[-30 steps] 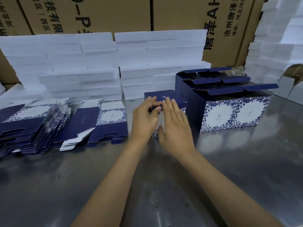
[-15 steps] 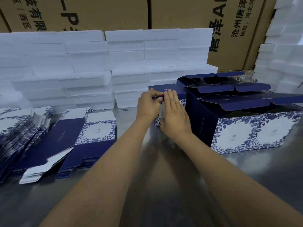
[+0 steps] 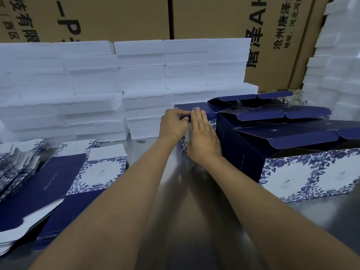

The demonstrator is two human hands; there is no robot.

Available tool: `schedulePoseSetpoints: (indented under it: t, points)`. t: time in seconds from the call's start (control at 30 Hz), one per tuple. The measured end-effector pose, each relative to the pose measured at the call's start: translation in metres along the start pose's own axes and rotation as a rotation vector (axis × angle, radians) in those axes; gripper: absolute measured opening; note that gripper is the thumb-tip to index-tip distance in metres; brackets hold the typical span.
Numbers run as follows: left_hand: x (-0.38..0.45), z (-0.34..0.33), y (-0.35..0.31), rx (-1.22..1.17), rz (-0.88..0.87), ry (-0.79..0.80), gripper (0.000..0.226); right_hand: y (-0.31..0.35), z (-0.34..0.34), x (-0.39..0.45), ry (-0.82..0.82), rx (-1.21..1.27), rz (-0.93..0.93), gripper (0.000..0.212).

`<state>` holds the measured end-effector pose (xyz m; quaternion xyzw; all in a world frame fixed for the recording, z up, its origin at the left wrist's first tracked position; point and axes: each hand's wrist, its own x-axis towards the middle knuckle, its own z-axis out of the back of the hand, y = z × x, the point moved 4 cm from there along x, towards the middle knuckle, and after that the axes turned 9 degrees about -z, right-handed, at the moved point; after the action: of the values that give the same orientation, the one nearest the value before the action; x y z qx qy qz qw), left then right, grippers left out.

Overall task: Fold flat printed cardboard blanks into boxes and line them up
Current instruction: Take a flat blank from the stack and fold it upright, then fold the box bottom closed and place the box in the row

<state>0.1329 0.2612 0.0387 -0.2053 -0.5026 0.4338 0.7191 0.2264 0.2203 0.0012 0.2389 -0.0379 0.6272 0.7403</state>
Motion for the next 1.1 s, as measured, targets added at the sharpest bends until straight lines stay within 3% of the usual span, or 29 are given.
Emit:
schedulePoseSetpoints:
  t: [0.13,0.2,0.27,0.33,0.4,0.53,0.63,0.8,1.1]
  points:
    - [-0.019,0.007,-0.016,0.131,0.032,0.158,0.056,0.007,0.005,-0.020,0.022,0.048,-0.044,0.096]
    - [-0.041,0.013,-0.022,0.115,0.030,0.154,0.061,0.016,0.002,-0.044,0.028,0.136,-0.054,0.090]
    - [-0.070,0.024,-0.025,0.107,0.015,0.109,0.060,0.030,-0.004,-0.074,0.161,0.286,-0.098,0.075]
    - [-0.096,0.032,-0.024,0.119,0.014,0.098,0.057,0.043,-0.013,-0.098,0.319,0.423,-0.123,0.045]
    - [-0.123,0.046,-0.021,0.133,0.031,0.113,0.053,0.061,-0.019,-0.124,0.459,0.405,-0.041,0.030]
    - [-0.158,0.089,-0.020,0.176,0.087,0.056,0.042,0.089,-0.018,-0.164,0.520,0.408,0.057,0.038]
    - [-0.175,0.131,-0.013,0.391,0.215,-0.006,0.041,0.106,-0.020,-0.182,0.580,0.440,0.032,0.033]
    - [-0.218,0.188,0.016,0.634,0.544,0.049,0.048,0.118,-0.024,-0.204,0.485,0.396,0.058,0.031]
    - [-0.223,0.200,0.019,0.517,0.495,0.001,0.066,0.116,-0.018,-0.210,0.376,0.507,0.069,0.027]
